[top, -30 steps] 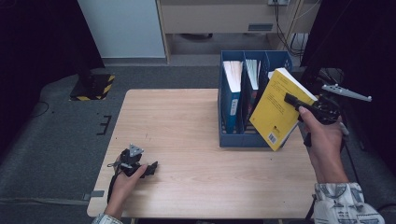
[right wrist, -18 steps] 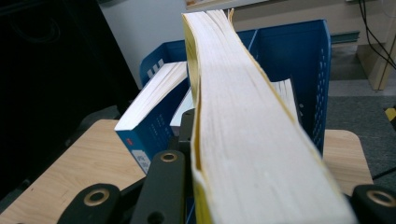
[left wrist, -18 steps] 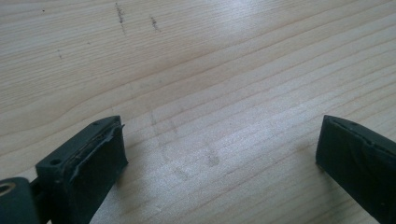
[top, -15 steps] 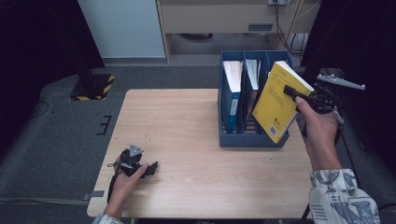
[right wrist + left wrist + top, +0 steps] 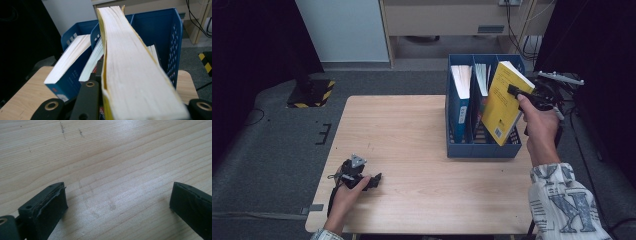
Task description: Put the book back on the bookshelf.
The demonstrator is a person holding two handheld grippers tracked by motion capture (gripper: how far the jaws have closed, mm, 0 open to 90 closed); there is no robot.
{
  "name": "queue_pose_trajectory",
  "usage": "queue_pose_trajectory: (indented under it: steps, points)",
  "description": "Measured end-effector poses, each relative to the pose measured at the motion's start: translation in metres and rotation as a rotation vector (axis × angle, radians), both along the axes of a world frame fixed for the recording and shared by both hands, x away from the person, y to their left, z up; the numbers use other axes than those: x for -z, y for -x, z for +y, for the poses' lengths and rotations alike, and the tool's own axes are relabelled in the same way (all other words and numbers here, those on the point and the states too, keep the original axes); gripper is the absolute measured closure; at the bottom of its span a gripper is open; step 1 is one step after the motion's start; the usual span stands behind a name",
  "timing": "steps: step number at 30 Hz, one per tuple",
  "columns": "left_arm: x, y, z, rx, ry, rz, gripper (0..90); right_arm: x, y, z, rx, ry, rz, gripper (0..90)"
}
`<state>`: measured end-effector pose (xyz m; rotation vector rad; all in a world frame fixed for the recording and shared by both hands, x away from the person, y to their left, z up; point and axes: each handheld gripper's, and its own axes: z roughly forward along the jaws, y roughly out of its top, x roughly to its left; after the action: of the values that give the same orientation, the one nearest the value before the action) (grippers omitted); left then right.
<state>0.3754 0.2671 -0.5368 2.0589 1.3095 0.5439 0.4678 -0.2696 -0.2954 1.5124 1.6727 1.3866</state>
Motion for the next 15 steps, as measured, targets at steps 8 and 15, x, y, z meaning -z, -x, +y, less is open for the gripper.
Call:
queue_pose_trajectory:
  steps: [8, 15]
  points:
    - [0.000, 0.000, 0.000, 0.004, 0.002, 0.001, 0.0, 0.007, -0.013, 0.012, 0.008, 0.000, 0.008, 74.5]
    - [0.000, 0.000, 0.000, 0.007, 0.002, 0.001, 0.0, 0.010, -0.022, 0.023, 0.026, 0.022, 0.006, 74.5]
